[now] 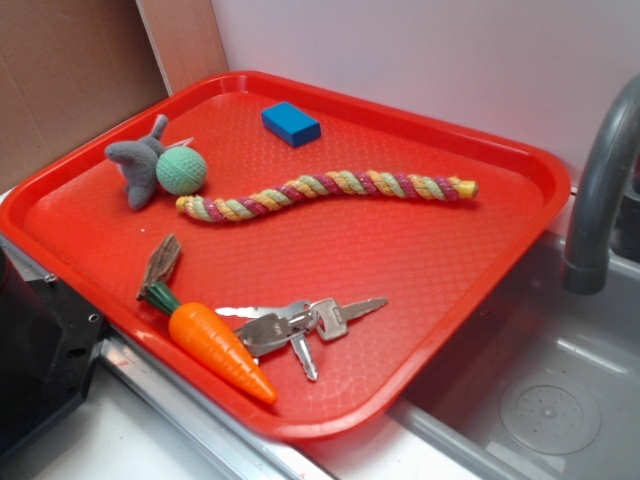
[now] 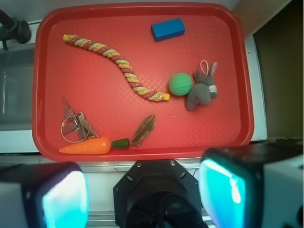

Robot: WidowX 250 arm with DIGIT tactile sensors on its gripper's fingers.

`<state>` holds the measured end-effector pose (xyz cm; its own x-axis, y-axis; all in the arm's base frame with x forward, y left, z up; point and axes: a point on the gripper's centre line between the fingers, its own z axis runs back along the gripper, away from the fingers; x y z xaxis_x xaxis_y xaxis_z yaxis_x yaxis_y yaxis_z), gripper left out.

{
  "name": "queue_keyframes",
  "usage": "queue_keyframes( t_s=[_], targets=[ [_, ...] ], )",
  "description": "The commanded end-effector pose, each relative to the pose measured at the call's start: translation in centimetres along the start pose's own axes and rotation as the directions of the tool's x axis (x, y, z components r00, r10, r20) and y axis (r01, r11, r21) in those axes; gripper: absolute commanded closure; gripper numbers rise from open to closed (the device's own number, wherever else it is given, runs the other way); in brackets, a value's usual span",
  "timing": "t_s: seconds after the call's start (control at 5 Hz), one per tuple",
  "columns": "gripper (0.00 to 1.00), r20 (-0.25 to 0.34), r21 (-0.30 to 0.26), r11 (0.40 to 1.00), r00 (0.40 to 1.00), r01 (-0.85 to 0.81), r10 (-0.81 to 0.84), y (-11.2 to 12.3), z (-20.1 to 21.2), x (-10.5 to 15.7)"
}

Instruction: Grab the multicolored rope.

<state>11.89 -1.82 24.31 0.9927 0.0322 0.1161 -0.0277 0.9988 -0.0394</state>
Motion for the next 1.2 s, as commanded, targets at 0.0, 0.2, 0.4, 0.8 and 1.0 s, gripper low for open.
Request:
queue_keyframes(
  t_s=[0.0, 0.2, 0.4, 0.8, 1.0],
  targets=[
    [0.0, 0.0, 0.0, 1.0, 1.0, 0.0, 0.0, 0.0, 0.0, 0.0],
    [0.0, -0.116, 0.142, 0.974, 0.98, 0.179, -0.163, -1.6, -4.9, 4.4],
    [0.0, -0.094, 0.225, 0.906, 0.934, 0.357, -0.345, -5.1, -9.6, 8.0],
    [0.0, -0.045, 0.132, 0.861, 0.871, 0.491, -0.489, -5.6, -15.9, 10.7],
    [0.0, -0.062, 0.053, 0.864, 0.865, 0.501, -0.498, -5.0, -18.6, 11.0]
  ],
)
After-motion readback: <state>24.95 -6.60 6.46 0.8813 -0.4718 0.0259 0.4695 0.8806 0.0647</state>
